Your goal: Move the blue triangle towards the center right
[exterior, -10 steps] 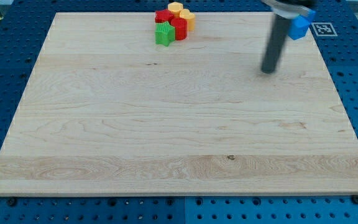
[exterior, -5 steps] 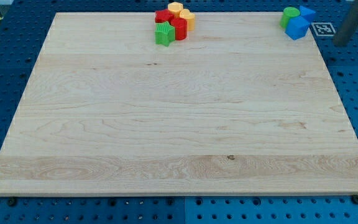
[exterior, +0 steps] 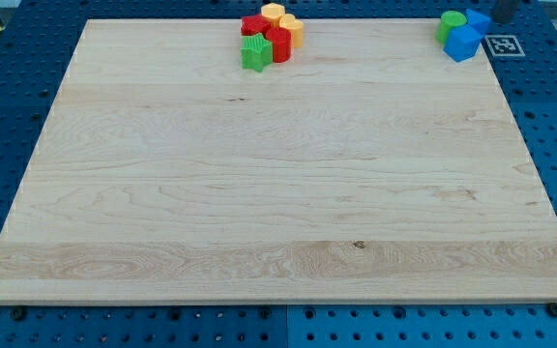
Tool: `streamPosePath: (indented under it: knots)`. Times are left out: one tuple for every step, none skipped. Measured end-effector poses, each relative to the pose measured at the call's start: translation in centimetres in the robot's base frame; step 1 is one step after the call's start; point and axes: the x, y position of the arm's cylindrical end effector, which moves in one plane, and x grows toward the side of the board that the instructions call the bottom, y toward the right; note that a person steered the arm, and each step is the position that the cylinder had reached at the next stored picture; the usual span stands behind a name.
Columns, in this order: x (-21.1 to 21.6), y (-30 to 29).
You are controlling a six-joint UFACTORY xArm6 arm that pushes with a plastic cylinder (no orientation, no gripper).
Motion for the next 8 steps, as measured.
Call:
streamPosePath:
  knots:
    - [0.0, -3.6]
    - [0.0, -3.7]
    - [0.0, -3.6]
    - [0.8, -3.6]
    - [1.3, -3.6]
    - [1.3, -2.8]
    - [1.3, 0.0]
    - [2.3, -0.4]
